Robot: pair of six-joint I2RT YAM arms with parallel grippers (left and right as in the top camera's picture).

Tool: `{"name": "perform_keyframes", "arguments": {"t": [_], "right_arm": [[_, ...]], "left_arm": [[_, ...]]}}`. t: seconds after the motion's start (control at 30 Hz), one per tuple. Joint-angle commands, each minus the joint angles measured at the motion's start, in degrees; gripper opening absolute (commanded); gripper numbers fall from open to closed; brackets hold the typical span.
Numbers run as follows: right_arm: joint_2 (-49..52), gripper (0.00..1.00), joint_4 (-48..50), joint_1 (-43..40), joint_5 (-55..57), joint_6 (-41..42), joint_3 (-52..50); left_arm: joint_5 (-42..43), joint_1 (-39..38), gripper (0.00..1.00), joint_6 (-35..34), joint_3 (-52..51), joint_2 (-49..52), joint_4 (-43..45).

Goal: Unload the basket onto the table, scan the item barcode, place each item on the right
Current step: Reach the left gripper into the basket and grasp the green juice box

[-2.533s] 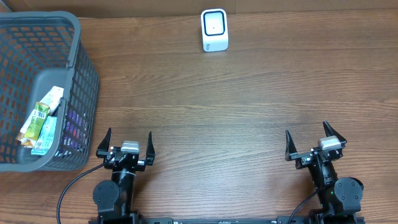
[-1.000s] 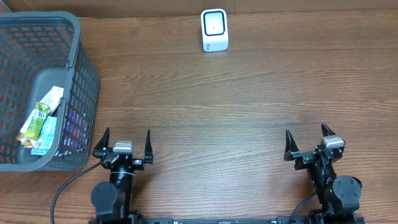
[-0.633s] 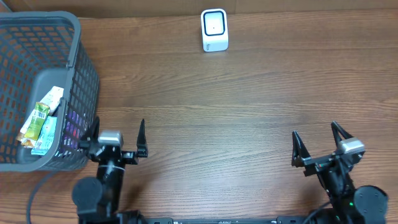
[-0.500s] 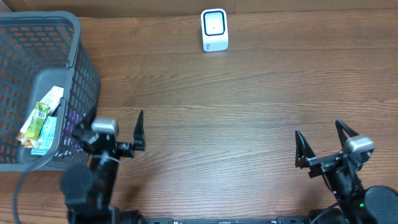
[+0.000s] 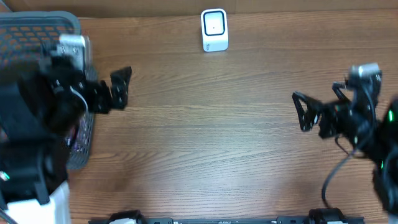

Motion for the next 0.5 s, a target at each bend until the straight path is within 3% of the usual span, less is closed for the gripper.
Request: {"name": "perform_keyframes", "arguments": {"t": [0.0, 0.2, 0.33, 0.47], "right_arm": [[6.6, 1.00, -4.4, 0.3, -1.3, 0.0, 8.7], [13.2, 1.00, -6.4, 0.3, -7.0, 0.0, 10.7], [14.6, 1.00, -6.8, 0.3, -7.3, 0.0, 10.7], [14.6, 1.00, -6.8, 0.3, -7.3, 0.0, 10.7]], "left_arm": [[1.0, -0.4, 1.00, 0.3, 9.3, 6.2, -6.3], [2.6, -0.2, 1.00, 1.0, 9.9, 10.8, -7.3], [-13.7, 5.0, 0.97, -10.5, 11.0, 11.1, -8.5], [-20.2, 14.6, 0.97, -20.0, 11.0, 11.3, -10.5]]}}
